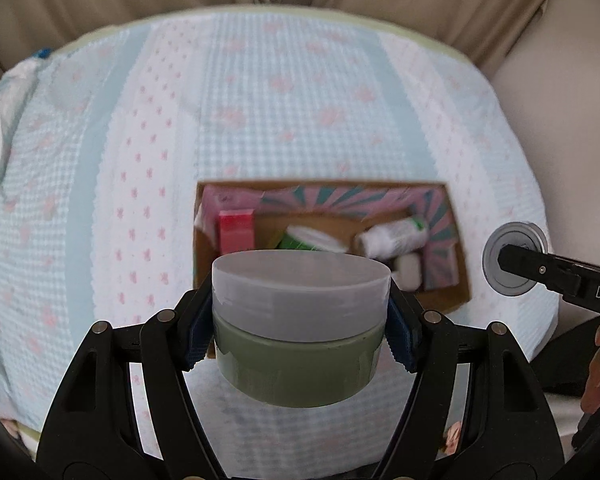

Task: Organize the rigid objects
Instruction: 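Carry the pale green jar and silver-red tin over the box, then lower both items into the box and open both tools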

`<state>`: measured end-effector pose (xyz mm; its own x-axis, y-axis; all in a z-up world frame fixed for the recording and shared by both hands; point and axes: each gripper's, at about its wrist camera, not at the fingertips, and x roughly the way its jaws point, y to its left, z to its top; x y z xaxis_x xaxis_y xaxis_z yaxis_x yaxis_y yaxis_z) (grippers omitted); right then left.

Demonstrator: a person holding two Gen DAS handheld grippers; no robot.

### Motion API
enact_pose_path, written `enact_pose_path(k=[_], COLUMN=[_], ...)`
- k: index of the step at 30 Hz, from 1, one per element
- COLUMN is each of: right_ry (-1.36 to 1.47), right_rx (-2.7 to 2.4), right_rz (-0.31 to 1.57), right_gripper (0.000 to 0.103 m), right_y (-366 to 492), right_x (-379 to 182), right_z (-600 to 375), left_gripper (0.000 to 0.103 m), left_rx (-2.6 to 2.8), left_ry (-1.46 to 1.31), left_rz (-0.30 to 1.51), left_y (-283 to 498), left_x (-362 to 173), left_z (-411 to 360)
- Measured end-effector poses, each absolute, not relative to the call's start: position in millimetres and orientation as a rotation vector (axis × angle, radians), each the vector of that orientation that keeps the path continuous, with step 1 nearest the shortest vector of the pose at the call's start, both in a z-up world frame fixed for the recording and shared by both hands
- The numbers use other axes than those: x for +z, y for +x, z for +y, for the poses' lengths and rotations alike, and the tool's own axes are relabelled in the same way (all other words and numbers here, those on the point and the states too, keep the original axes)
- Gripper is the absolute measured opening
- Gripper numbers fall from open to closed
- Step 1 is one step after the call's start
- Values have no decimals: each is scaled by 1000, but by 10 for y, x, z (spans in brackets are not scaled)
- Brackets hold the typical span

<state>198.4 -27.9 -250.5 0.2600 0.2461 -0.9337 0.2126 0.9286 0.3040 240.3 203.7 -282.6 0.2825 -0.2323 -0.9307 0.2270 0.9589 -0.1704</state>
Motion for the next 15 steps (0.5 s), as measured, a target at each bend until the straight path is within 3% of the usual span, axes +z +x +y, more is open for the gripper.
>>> enact_pose_path(k=[15], right_ry=[401], right_rx=[63], right_rz=[1569], right_gripper=[40], right_y=[2275], right_x=[-3812], right_z=[261], left_gripper=[68], left_rx=[-380], left_ry=[189], left_rz=[1415], left_y=[2484], left_x=[-3912], left_z=[1986])
